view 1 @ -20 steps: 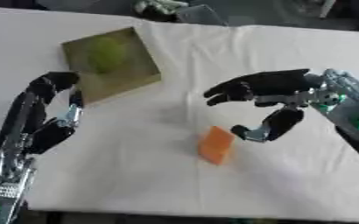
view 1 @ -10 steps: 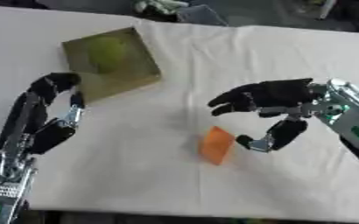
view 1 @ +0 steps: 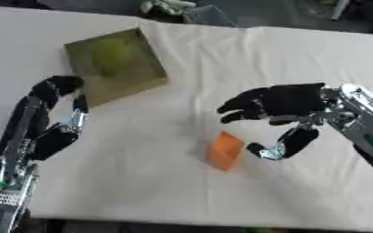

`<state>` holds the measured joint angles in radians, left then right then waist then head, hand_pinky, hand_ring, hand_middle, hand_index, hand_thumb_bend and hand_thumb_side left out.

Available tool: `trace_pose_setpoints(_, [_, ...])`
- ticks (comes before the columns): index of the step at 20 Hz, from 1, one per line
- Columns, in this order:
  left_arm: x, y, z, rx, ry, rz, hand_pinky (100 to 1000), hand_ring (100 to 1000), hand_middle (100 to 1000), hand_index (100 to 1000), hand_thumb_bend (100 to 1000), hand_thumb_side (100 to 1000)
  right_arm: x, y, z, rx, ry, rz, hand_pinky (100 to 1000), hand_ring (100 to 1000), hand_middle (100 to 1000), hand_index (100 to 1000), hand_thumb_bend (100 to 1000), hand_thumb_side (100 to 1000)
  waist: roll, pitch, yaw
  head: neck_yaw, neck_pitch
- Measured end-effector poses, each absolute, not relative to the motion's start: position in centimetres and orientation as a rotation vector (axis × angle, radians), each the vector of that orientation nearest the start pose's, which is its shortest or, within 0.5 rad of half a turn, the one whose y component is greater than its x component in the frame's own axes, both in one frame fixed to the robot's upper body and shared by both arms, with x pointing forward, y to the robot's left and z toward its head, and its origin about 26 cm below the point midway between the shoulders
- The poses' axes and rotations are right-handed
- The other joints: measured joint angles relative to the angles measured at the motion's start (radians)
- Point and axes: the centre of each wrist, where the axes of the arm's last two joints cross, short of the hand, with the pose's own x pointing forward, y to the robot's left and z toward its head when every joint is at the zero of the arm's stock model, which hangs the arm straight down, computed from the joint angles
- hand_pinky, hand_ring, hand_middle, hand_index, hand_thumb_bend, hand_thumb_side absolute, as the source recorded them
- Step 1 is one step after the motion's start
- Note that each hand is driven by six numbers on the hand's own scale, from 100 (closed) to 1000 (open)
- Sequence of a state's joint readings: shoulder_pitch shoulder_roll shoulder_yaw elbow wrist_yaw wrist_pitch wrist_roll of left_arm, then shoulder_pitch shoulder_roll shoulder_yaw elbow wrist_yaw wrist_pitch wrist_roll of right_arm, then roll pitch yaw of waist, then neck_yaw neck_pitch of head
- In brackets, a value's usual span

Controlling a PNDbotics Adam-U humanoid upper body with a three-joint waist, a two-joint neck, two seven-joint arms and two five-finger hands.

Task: Pick up objects on the table and place them in the box.

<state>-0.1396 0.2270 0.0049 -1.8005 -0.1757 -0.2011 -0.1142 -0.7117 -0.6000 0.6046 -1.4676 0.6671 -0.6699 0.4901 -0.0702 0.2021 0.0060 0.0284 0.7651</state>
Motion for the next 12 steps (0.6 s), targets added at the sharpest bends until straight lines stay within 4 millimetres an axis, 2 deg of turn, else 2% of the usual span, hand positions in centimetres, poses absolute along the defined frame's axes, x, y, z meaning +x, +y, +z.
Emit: trace_pose_setpoints(12, [30.2, 27.2, 10.0, 0.215, -2.083, -0.51, 869, 790, 686, 771, 128, 307, 39.3, -19.6, 14.2, 0.328, 1.816, -2.682, 959, 1000, 1000, 1000, 100, 618, 0.001, 0.001, 0.008, -0.005, 0.0])
